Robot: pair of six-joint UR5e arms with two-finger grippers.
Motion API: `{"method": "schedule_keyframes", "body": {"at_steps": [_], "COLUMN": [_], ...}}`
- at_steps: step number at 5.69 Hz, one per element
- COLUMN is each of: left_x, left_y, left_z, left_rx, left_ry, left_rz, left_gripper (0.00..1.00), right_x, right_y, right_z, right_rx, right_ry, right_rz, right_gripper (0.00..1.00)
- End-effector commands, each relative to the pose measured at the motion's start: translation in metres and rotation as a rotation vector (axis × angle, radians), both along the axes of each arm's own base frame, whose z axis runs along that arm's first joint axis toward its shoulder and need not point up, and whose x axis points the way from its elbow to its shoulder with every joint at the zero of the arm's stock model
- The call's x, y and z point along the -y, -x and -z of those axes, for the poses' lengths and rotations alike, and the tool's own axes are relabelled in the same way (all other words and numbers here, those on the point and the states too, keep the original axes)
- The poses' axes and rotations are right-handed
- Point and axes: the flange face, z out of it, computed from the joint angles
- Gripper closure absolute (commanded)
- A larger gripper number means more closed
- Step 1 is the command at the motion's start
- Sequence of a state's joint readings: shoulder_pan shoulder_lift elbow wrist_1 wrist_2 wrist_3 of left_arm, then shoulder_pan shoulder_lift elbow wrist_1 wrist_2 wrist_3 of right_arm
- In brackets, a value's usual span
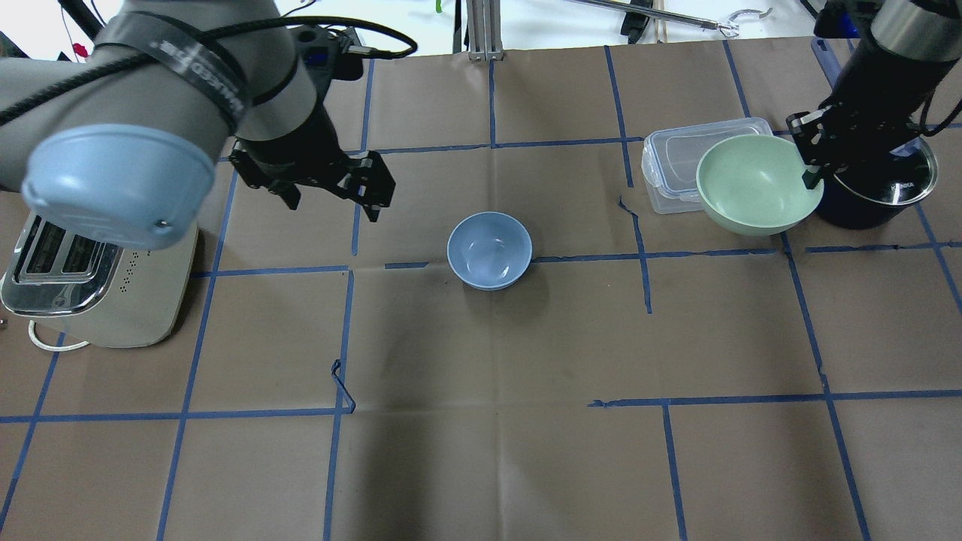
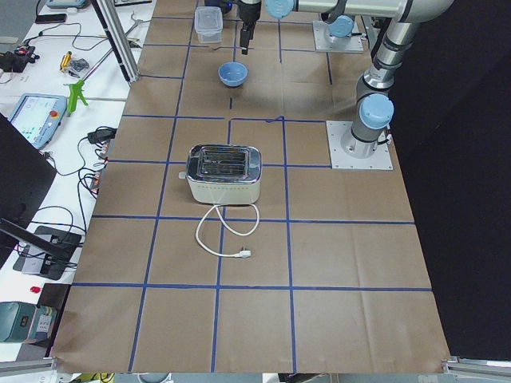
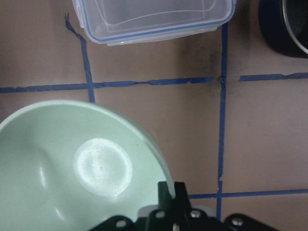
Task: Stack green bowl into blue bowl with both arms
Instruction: 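Carry the green bowl over the blue bowl and lower it inside with right gripper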
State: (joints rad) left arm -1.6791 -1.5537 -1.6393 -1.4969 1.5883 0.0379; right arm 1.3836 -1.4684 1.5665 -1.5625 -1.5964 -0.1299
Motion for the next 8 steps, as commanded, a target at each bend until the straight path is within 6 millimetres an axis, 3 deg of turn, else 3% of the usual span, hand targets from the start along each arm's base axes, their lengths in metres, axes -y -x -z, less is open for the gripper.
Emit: {"method": "schedule_keyframes", "body": {"at_steps": [1, 2, 4, 5, 6, 8], "left_x": [-0.001, -0.001, -0.003, -0.003, -0.004, -0.003], "left_y": [-0.034, -0.037, -0.039, -0.042, -0.041, -0.042], "left_z": [-0.012, -0.010, -0.007, -0.008, -0.007, -0.007], "left_rx": [-0.007, -0.003, -0.020, -0.020, -0.018, -0.014], "left_ry": [-0.005, -0.018, -0.039, -0.038, -0.039, -0.039], "left_rz": [-0.084, -0.091, -0.083, -0.089, -0.089, -0.091], "left_gripper": [0.02, 0.02, 0.02, 0.02, 0.02, 0.02], "right_x": [0.000, -0.006, -0.039, -0.049, -0.044, -0.016], "right_y": [-0.130, -0.199, -0.283, -0.306, -0.308, -0.310], "right_z": [0.021, 0.036, 0.042, 0.048, 0.065, 0.107], "right_rx": [-0.032, -0.035, -0.003, 0.009, -0.003, -0.010], "right_ry": [0.041, 0.076, 0.092, 0.087, 0.065, 0.089], "right_rz": [0.048, 0.067, 0.129, 0.136, 0.121, 0.094], "right_gripper": [0.95, 0.95, 0.95, 0.95, 0.95, 0.95]}}
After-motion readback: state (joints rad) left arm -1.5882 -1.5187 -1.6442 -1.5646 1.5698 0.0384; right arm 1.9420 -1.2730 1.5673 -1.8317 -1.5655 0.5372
